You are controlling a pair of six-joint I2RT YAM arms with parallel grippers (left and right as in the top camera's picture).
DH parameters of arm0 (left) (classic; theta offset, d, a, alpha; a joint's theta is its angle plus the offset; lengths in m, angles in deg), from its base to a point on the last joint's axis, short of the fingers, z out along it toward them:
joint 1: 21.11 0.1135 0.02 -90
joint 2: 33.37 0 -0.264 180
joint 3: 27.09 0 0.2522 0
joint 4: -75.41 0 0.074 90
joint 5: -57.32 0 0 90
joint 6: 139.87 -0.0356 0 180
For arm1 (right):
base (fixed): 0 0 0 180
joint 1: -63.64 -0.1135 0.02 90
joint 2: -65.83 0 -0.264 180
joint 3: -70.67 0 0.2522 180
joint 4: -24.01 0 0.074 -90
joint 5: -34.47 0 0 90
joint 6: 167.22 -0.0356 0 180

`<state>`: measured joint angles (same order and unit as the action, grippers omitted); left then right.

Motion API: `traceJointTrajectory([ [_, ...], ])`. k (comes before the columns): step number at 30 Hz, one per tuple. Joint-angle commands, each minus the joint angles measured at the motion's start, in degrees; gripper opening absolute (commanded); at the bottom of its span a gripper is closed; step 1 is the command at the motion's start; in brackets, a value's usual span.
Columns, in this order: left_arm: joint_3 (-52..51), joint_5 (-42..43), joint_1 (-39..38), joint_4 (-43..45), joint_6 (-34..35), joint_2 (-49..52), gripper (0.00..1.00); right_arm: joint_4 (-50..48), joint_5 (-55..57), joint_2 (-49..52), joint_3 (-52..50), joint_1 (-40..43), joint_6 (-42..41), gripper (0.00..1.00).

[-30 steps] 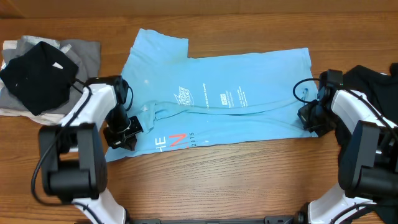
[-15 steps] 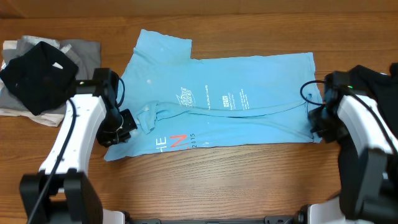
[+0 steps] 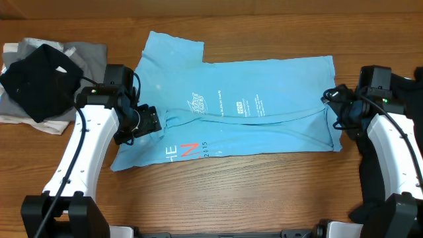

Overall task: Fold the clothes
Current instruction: 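Move the left gripper to the folded shirt's left side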

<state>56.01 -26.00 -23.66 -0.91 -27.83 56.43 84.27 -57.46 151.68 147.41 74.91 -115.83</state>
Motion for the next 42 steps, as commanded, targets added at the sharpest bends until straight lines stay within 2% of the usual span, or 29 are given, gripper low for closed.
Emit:
traceJointTrajectory([
  [1,-0.2,0.9,-0.2,-0.9,-1.1,3.2,0.83,-0.8,-2.8,-0.2,0.1,0.1,1.6,0.94],
  [9,-0.2,3.3,-0.2,0.1,-1.1,11.6,0.79,-1.0,-2.9,-0.1,0.1,0.0,1.6,0.94],
  [12,-0.2,3.4,-0.2,1.1,-1.1,13.8,0.71,-1.2,-2.9,-0.1,0.1,0.0,1.6,0.94],
  [14,-0.2,3.4,-0.2,2.3,-1.1,14.9,0.70,-1.3,-2.7,0.0,0.1,0.0,1.6,0.94],
  [19,-0.2,3.5,-0.3,5.7,-1.7,15.5,0.68,-1.5,-2.7,0.0,0.1,0.0,1.6,0.94],
  [24,-0.2,2.8,-2.5,9.0,-6.7,15.6,0.67,-2.2,-2.7,0.0,0.1,0.0,1.6,0.94],
  [27,-0.2,1.9,-3.9,10.5,-7.7,15.7,0.63,-2.5,-2.7,0.0,0.1,0.0,1.6,0.94],
  [34,-0.2,-1.2,-6.6,10.5,-9.0,16.6,0.60,-2.5,-2.7,0.0,0.0,0.0,1.6,0.94],
  [37,-0.2,-1.1,-6.5,10.8,-9.0,17.4,0.54,-2.5,-2.7,0.0,0.0,0.0,1.6,0.94],
  [39,-0.2,-1.1,-6.5,11.0,-9.1,18.0,0.42,-2.5,-2.7,0.0,0.0,0.0,1.6,0.94],
  [42,-0.2,-1.3,-6.5,11.0,-9.2,18.6,0.30,-2.3,-2.7,0.0,0.0,0.0,1.6,0.94],
])
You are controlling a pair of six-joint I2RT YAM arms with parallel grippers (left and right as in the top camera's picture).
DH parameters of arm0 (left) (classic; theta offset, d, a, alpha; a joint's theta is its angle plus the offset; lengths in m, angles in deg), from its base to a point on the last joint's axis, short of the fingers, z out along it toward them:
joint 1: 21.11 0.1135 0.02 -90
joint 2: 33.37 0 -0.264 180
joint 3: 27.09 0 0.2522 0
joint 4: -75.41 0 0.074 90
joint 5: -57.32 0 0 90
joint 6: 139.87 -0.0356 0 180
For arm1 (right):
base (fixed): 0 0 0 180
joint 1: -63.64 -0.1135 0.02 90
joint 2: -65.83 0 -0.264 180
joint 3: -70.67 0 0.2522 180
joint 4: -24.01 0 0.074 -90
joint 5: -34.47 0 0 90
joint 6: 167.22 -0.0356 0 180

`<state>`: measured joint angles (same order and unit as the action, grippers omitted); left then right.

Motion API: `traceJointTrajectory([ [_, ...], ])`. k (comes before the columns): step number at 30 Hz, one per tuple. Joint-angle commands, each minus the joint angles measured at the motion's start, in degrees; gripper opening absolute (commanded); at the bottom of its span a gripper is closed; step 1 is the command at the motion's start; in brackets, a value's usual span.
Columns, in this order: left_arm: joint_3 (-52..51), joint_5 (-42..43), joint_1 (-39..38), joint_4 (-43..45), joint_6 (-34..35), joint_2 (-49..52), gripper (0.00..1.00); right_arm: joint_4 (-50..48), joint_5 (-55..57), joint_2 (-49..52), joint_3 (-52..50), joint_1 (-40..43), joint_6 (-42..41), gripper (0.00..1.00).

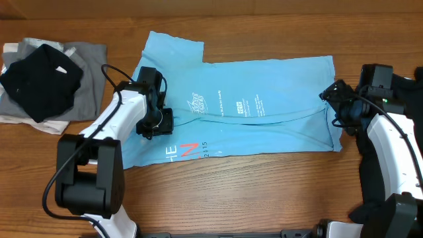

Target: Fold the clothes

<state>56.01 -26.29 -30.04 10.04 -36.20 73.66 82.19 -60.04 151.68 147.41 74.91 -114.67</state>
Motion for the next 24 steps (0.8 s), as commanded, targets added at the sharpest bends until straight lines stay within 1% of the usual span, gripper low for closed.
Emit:
traceJointTrajectory([
  [1,-0.2,-1.1,-0.1,0.1,-0.9,1.4,0.26,-0.2,-0.1,0.0,0.0,0.0,0.5,0.94],
  [4,-0.1,-1.1,-0.1,0.1,-0.8,1.4,0.16,-0.2,-0.1,0.0,0.0,0.0,0.5,0.94],
  [5,-0.1,-1.1,-0.1,0.1,-0.9,1.4,0.09,-0.2,-0.1,0.0,0.0,0.0,0.5,0.94],
  [6,-0.1,-1.6,-0.1,0.1,-0.8,1.4,0.05,-0.2,-0.1,0.0,0.0,0.0,0.5,0.94],
  [7,0.1,-2.0,-0.1,0.0,-0.8,1.4,0.04,-0.2,-0.1,0.0,0.0,0.0,0.5,0.94],
  [14,4.3,-6.4,-0.1,-2.3,-0.8,1.4,0.04,-0.2,-0.1,0.0,0.0,0.0,0.5,0.94],
  [17,6.7,-10.3,-0.1,-2.1,-0.6,1.4,0.04,-0.2,-0.1,0.0,0.0,0.0,0.5,0.94],
  [21,7.8,-15.9,0.1,1.9,0.1,1.4,0.04,-0.2,-0.1,0.0,0.0,0.0,0.5,0.94],
  [24,7.7,-16.2,0.0,6.6,-0.7,1.4,0.04,-0.2,-0.1,0.0,0.0,0.0,0.5,0.94],
])
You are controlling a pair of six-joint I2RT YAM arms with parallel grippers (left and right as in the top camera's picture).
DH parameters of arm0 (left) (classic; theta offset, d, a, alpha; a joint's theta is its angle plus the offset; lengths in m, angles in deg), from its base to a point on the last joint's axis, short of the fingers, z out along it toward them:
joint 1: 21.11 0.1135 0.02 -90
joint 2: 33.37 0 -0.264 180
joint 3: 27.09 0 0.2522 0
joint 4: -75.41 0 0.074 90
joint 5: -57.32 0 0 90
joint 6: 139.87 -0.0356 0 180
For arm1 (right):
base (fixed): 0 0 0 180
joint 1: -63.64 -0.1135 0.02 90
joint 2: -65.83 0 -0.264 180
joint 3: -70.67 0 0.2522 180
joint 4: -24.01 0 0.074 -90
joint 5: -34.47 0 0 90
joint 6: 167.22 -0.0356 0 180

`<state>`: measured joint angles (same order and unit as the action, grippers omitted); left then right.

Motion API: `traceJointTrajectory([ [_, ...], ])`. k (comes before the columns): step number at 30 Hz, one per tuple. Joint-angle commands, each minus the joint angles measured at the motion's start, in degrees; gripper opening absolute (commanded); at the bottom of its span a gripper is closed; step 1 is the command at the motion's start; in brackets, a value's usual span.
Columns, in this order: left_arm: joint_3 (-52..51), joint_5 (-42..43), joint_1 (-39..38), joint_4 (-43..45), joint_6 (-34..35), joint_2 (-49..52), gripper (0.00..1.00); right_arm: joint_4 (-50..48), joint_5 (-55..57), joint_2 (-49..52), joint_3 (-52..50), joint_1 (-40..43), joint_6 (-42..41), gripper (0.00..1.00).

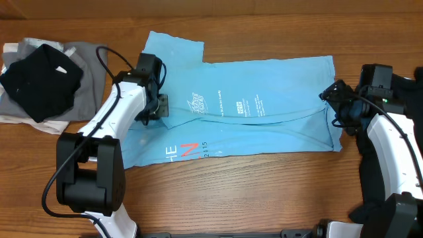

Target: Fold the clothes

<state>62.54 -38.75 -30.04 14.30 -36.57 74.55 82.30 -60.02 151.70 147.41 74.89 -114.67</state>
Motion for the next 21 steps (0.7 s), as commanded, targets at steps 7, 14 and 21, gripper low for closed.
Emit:
traceJointTrajectory([
  [7,1.2,-3.6,0.3,10.0,-3.1,0.5,0.17,0.4,-0.1,0.0,0.0,0.1,2.0,0.94],
  [14,1.4,-4.7,0.9,13.0,-3.0,0.5,1.00,0.6,-0.1,0.0,0.0,0.1,2.0,0.95],
  [21,10.4,-2.3,0.4,1.1,1.0,-1.0,1.00,0.7,-0.1,0.0,0.0,0.1,2.0,0.94],
])
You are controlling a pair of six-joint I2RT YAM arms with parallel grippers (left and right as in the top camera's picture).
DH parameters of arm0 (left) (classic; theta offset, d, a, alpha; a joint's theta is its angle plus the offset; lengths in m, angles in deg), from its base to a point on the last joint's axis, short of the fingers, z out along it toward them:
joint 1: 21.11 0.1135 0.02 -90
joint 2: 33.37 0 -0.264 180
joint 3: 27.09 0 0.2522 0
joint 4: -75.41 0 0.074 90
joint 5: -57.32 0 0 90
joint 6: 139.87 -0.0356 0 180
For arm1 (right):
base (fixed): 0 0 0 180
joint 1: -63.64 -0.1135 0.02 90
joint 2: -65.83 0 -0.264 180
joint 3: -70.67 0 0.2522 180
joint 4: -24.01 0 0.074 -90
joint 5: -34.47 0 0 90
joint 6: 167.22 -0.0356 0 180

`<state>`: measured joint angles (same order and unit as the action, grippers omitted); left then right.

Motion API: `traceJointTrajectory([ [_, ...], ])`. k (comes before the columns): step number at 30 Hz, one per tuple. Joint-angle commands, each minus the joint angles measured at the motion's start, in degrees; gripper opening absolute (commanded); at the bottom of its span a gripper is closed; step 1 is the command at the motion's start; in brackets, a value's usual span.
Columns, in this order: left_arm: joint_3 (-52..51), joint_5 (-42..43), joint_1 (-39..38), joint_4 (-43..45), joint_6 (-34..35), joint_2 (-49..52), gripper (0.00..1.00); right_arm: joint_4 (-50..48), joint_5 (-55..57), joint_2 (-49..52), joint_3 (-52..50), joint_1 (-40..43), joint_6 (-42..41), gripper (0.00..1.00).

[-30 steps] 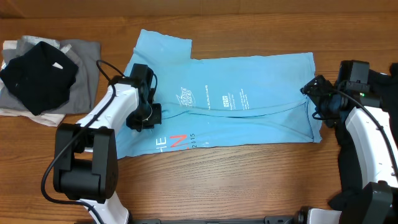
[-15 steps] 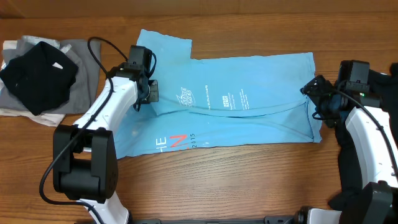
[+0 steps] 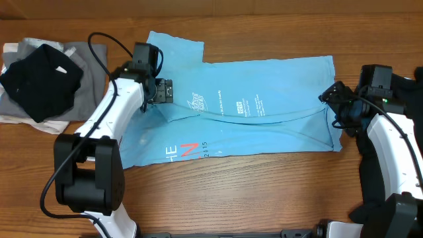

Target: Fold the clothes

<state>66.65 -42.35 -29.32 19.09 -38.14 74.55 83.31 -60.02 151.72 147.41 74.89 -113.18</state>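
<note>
A light blue T-shirt lies spread across the wooden table, its front half doubled over along a long crease through the middle. My left gripper sits on the shirt's left part below the sleeve, shut on the left end of the folded layer. My right gripper is at the shirt's right hem, shut on the cloth where the crease runs up to it. The fabric between the two grippers is drawn into a shallow ridge.
A pile of clothes lies at the far left, a black garment on top of grey and white ones. The table's front edge runs close below the shirt. Both arm bases stand at the near corners.
My left gripper has moved a little farther back and right on the shirt, and the left end of the fold went with it. The right gripper has not moved.
The left gripper was first at the shirt's left edge near the fold's end. Then it was slightly farther right on the cloth, then farther back, and now it is just below the sleeve. The right gripper stayed at the right hem throughout.
</note>
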Motion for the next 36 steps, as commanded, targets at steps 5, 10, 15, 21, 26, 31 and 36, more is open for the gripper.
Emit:
traceJointTrajectory([
  [5,11.5,11.6,-1.2,-17.4,11.1,-1.2,0.76,-0.5,-0.1,0.0,0.0,0.1,0.5,0.94],
  [10,6.0,16.0,-1.2,-19.8,12.7,-0.2,0.70,-1.2,-0.1,0.0,0.0,0.1,0.5,0.94],
  [15,0.6,19.7,-1.0,-14.2,12.7,-0.2,0.67,-1.4,-0.1,0.0,0.0,0.1,0.5,0.95],
  [21,-3.2,18.1,0.6,-8.0,12.7,-0.1,0.67,-1.0,-0.1,0.0,0.0,0.1,0.6,0.95],
  [26,-4.1,18.2,2.9,-5.1,12.7,1.3,0.65,-0.9,-0.1,0.0,0.0,0.1,1.7,0.95],
  [31,-4.1,19.5,3.3,-2.0,11.5,3.9,0.61,-0.8,-0.1,0.0,0.0,0.1,1.7,0.95],
  [36,-4.1,23.8,3.3,1.8,11.0,6.7,0.61,-0.7,-0.1,0.0,0.0,0.1,1.7,0.95],
])
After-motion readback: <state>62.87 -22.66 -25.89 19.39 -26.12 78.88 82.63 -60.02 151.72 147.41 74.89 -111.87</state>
